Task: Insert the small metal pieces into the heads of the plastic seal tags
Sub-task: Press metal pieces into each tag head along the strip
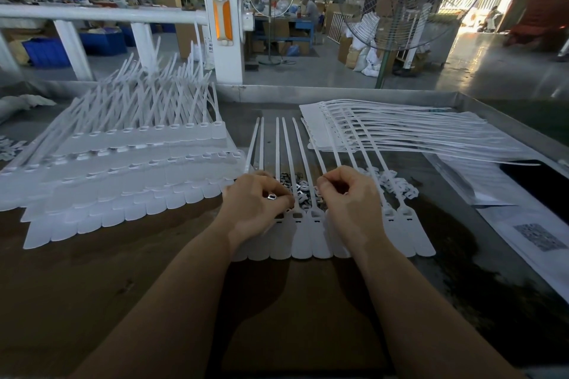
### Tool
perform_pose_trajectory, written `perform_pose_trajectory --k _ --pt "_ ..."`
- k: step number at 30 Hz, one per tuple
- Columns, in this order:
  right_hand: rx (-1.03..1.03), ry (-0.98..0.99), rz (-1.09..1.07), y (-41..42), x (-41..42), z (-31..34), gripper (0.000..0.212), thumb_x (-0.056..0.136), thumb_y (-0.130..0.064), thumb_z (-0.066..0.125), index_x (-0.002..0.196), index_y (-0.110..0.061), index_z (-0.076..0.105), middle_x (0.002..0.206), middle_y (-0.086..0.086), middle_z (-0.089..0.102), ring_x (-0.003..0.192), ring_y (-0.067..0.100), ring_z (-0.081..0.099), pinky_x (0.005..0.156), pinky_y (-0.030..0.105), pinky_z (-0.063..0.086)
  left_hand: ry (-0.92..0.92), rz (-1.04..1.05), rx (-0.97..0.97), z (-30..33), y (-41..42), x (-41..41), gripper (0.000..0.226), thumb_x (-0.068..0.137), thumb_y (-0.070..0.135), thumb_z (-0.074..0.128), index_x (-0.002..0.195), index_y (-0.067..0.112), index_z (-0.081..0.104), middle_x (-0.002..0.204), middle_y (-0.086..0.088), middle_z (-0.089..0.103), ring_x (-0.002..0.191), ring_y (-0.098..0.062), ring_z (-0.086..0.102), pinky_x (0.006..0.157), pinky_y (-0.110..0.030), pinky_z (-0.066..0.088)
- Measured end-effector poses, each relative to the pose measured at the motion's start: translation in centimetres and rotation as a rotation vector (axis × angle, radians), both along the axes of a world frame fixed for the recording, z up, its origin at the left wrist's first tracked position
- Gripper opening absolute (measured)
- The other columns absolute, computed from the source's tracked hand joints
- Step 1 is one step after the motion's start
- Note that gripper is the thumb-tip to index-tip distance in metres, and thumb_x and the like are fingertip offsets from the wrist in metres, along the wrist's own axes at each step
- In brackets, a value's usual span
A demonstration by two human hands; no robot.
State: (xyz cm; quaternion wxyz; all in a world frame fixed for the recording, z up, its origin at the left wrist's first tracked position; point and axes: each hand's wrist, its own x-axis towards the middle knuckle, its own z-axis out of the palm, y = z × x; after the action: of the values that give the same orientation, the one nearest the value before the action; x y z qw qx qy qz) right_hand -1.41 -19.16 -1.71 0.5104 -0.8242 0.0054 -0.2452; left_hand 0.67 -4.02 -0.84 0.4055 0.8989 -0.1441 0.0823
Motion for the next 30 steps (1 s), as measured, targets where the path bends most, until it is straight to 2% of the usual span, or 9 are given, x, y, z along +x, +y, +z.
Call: perform_pose_trajectory --k 2,4,6,12,14,17,20,26,30 --pt "-0.064 0.004 -0.046 -0.05 0.11 -0.09 0.01 0.088 -0.017 0.06 0.081 -0.012 0.064 0.073 -0.001 0.06 0.07 0.008 0.056 0.065 0.02 0.047 -0.051 0.072 -0.014 -0.12 0.14 0.15 0.012 0.081 0.027 0.068 0.087 0.018 0.074 0.08 0.016 0.052 0.074 -0.005 0.051 0.065 -0.015 0.037" --pt "-0.112 0.001 -0.073 -0.01 0.12 -0.13 0.011 0.089 -0.018 0.059 0.082 -0.011 0.064 0.073 -0.001 0.059 0.073 0.014 0.056 0.07 0.027 0.048 -0.1 0.15 0.01 -0.32 0.3 0.21 0.012 0.083 0.028 0.067 0.089 0.02 0.073 0.084 0.012 0.054 0.082 -0.01 0.053 0.08 -0.03 0.046" --pt "-0.17 0.0 -0.093 0.06 0.03 -0.17 0.012 0.09 -0.018 0.058 0.083 -0.011 0.064 0.074 0.0 0.06 0.075 0.016 0.056 0.073 0.031 0.049 -0.111 0.188 0.044 -0.42 0.38 0.12 0.011 0.082 0.03 0.067 0.09 0.025 0.073 0.091 0.009 0.055 0.095 -0.017 0.053 0.092 -0.044 0.042" --pt "-0.251 0.03 -0.179 -0.16 -0.25 -0.11 0.009 0.09 -0.019 0.056 0.085 -0.016 0.063 0.075 -0.009 0.054 0.081 0.012 0.054 0.089 0.041 0.046 -0.085 0.223 0.17 -0.67 0.28 0.11 0.011 0.081 0.035 0.066 0.092 0.034 0.069 0.099 0.01 0.049 0.105 -0.016 0.041 0.094 -0.039 0.028" --pt "-0.265 0.004 -0.205 -0.25 -0.38 -0.08 0.009 0.09 -0.015 0.057 0.087 -0.014 0.065 0.075 -0.01 0.053 0.08 0.011 0.053 0.089 0.04 0.046 -0.076 0.219 0.182 -0.7 0.26 0.14 0.01 0.081 0.034 0.067 0.092 0.034 0.068 0.102 0.009 0.05 0.106 -0.016 0.041 0.093 -0.039 0.027" --pt "-0.289 0.024 -0.2 -0.3 -0.49 -0.04 0.012 0.091 -0.015 0.055 0.093 -0.014 0.066 0.082 -0.004 0.062 0.077 0.011 0.058 0.079 0.031 0.052 -0.088 0.211 0.207 -0.84 0.39 0.17 0.01 0.083 0.031 0.065 0.092 0.036 0.066 0.099 0.012 0.045 0.099 -0.01 0.036 0.091 -0.036 0.024" --pt "-0.328 0.059 -0.175 -0.26 -0.45 -0.04 0.014 0.092 -0.016 0.054 0.096 -0.014 0.066 0.085 -0.002 0.064 0.075 0.015 0.063 0.074 0.031 0.055 -0.1 0.23 0.225 -0.91 0.39 0.25 0.012 0.082 0.029 0.063 0.089 0.038 0.064 0.095 0.013 0.043 0.096 -0.008 0.033 0.089 -0.034 0.022" --pt "-0.357 0.071 -0.174 -0.15 -0.39 -0.07 0.013 0.092 -0.018 0.054 0.094 -0.015 0.066 0.081 -0.006 0.059 0.073 0.012 0.061 0.069 0.021 0.047 -0.119 0.241 0.296 -0.83 -0.18 0.21 0.015 0.084 0.033 0.06 0.097 0.036 0.069 0.101 0.01 0.048 0.107 -0.015 0.04 0.087 -0.033 0.021" --pt "-0.35 0.083 -0.167 -0.08 -0.42 -0.1 0.014 0.092 -0.018 0.053 0.094 -0.015 0.066 0.085 -0.003 0.063 0.076 0.014 0.062 0.071 0.024 0.049 -0.108 0.243 0.347 -0.97 -0.17 0.29 0.019 0.084 0.038 0.06 0.101 0.037 0.069 0.104 0.009 0.049 0.109 -0.016 0.039 0.083 -0.032 0.017"
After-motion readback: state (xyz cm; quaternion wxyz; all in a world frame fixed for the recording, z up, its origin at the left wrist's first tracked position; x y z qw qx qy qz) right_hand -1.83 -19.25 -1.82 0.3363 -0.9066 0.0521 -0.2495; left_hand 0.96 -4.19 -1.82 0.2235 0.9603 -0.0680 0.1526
